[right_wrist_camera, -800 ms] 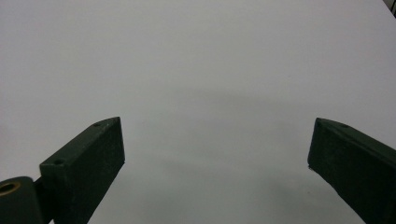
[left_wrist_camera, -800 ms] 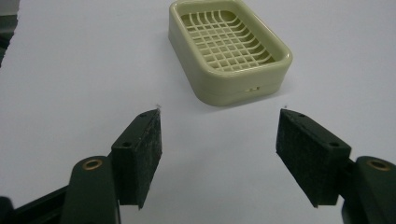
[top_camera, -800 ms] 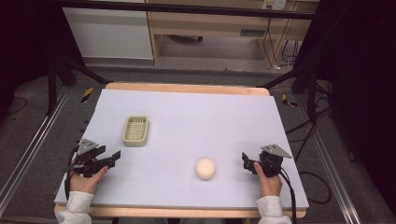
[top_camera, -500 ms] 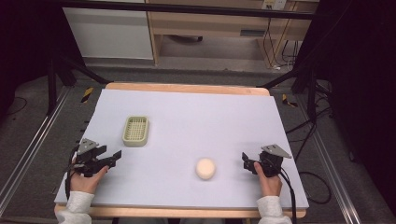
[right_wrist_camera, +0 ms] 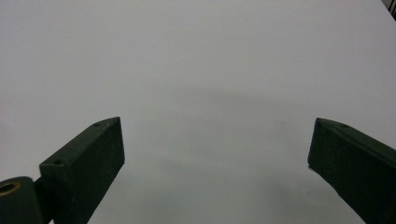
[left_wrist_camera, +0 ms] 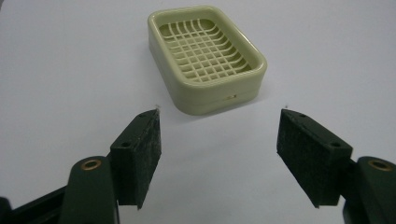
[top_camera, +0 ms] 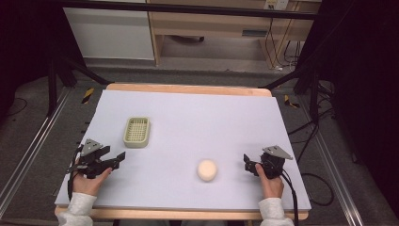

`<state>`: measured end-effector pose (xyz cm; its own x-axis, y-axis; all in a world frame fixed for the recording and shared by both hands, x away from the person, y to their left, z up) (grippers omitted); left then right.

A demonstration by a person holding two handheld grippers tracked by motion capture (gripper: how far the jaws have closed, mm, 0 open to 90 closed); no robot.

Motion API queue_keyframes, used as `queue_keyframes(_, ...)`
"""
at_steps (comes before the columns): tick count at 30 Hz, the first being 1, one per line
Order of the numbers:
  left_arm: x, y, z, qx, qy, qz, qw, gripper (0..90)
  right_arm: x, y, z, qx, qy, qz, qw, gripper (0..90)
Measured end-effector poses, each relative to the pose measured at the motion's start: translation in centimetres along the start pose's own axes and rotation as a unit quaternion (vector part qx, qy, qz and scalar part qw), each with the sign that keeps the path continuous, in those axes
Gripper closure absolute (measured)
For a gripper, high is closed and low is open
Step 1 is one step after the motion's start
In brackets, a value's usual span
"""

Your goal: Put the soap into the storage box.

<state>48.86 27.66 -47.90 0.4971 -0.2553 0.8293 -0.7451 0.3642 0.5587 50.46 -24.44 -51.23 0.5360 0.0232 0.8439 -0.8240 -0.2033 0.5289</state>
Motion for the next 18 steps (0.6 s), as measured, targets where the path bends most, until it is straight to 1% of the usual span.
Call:
queue_keyframes(7,0.1,-0.1,0.4,-0.004,-0.004,-0.002,1.0,29.7,0.0,0.0,0.0,-0.001,0.0,0.0,1.0,4.1)
queue_keyframes(11,0.5,-0.1,0.8,-0.007,-0.007,0.002,0.9999,29.4,0.0,0.0,0.0,0.0,0.0,-0.001,1.0,4.1)
queue_keyframes(13,0.7,-0.1,1.0,-0.009,-0.015,0.0,0.9998,29.4,0.0,0.0,0.0,-0.001,0.0,-0.002,1.0,4.1)
queue_keyframes(14,0.8,-0.1,1.2,-0.009,-0.015,0.004,0.9998,29.3,0.0,0.0,0.0,0.0,-0.001,-0.002,1.0,4.1)
queue_keyframes(18,1.3,0.0,1.9,-0.014,-0.027,0.006,0.9995,28.8,0.0,-0.1,0.0,0.0,0.0,-0.004,1.0,4.1)
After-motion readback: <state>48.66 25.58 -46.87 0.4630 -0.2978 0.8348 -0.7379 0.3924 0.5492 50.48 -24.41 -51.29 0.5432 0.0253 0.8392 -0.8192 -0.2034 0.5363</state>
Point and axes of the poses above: each handheld gripper's, and its own axes: y roughly backward along the jaws, x roughly out of its top, z roughly to its right, the point moved 5 cm from there along -y, roughly forward along the jaws, and after that the axes turned 5 degrees about -y, right-handed, at the moved point
